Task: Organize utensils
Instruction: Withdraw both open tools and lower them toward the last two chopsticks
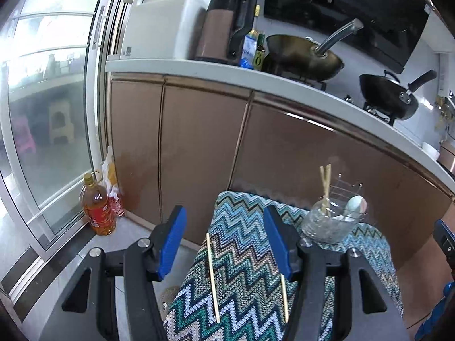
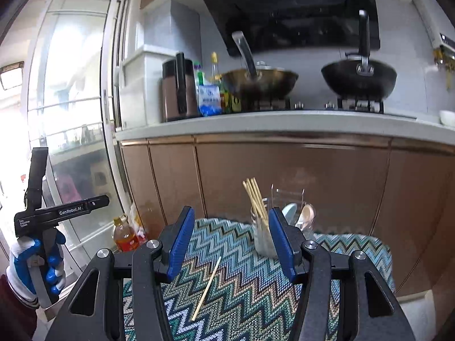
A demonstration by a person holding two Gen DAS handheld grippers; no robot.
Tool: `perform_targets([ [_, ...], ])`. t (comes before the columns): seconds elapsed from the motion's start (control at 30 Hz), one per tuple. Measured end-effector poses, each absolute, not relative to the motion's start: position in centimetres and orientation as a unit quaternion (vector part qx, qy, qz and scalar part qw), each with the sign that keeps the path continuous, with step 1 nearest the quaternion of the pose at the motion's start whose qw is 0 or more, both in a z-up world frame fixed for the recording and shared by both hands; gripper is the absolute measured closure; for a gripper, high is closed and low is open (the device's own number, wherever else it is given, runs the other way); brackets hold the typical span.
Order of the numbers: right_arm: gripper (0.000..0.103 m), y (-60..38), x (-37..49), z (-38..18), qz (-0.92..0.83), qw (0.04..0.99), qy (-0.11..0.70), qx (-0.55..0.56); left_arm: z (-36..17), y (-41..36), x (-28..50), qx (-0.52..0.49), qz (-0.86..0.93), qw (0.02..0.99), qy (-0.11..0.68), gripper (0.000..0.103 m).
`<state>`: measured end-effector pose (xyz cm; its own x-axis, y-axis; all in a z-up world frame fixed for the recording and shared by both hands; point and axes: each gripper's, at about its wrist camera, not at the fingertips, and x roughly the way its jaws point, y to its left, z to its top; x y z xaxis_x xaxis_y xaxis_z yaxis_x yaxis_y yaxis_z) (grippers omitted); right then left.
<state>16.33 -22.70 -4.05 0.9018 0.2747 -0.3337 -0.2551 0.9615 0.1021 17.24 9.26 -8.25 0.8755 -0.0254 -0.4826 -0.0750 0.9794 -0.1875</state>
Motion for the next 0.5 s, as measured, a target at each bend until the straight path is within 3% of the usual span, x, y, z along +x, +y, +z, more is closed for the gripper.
perform_targets([
  [0.5, 0.049, -21.9, 19.6, -7.8, 0.120, 0.967, 0.224, 0.032, -11.9, 7.4, 19.2, -0.072, 0.024, 0.961, 0.267, 0.049],
])
